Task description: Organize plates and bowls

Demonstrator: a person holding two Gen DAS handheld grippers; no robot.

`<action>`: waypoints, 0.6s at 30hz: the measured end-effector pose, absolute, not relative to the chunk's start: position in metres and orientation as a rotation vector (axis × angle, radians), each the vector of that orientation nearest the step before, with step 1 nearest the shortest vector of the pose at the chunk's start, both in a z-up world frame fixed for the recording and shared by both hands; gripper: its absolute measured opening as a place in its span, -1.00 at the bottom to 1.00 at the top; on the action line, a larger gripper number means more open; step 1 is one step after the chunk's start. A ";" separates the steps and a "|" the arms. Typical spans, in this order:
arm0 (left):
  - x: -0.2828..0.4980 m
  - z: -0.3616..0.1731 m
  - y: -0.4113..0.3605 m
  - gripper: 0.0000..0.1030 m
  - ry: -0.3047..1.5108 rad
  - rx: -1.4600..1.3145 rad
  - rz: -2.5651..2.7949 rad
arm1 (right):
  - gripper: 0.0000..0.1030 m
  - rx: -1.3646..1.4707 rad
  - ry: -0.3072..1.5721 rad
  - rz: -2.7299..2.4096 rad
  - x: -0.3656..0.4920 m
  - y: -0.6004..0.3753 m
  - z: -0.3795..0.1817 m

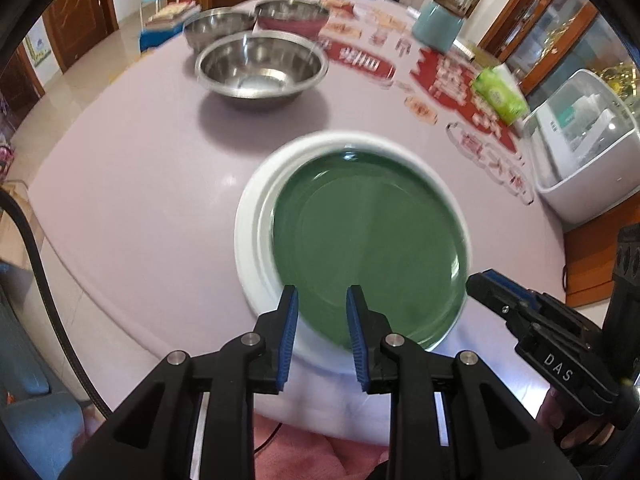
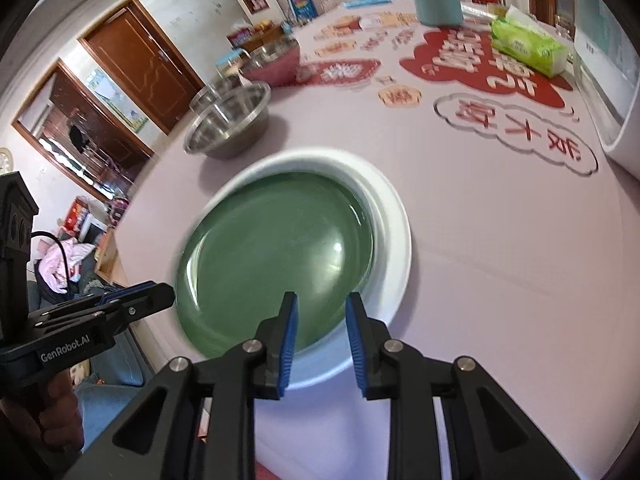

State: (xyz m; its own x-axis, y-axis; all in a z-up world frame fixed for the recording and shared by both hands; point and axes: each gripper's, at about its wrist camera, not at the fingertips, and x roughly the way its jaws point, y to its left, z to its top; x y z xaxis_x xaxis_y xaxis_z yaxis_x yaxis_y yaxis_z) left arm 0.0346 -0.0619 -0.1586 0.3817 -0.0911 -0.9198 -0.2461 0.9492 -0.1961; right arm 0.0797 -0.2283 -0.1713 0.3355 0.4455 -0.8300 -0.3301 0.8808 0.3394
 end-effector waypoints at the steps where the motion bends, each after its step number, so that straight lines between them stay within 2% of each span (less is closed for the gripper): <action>1: 0.036 -0.154 -0.063 -0.53 1.167 -0.313 0.101 | -0.49 0.118 1.106 0.514 0.080 -0.228 -0.168; 6: 0.041 -0.132 -0.068 -0.50 1.113 -0.265 0.106 | -0.33 0.133 1.057 0.553 0.081 -0.227 -0.157; 14: 0.047 -0.117 -0.065 -0.45 1.079 -0.227 0.117 | -0.30 0.148 1.008 0.576 0.082 -0.226 -0.149; 18: 0.051 -0.112 -0.060 -0.41 1.047 -0.227 0.099 | -0.13 0.157 0.977 0.557 0.086 -0.224 -0.144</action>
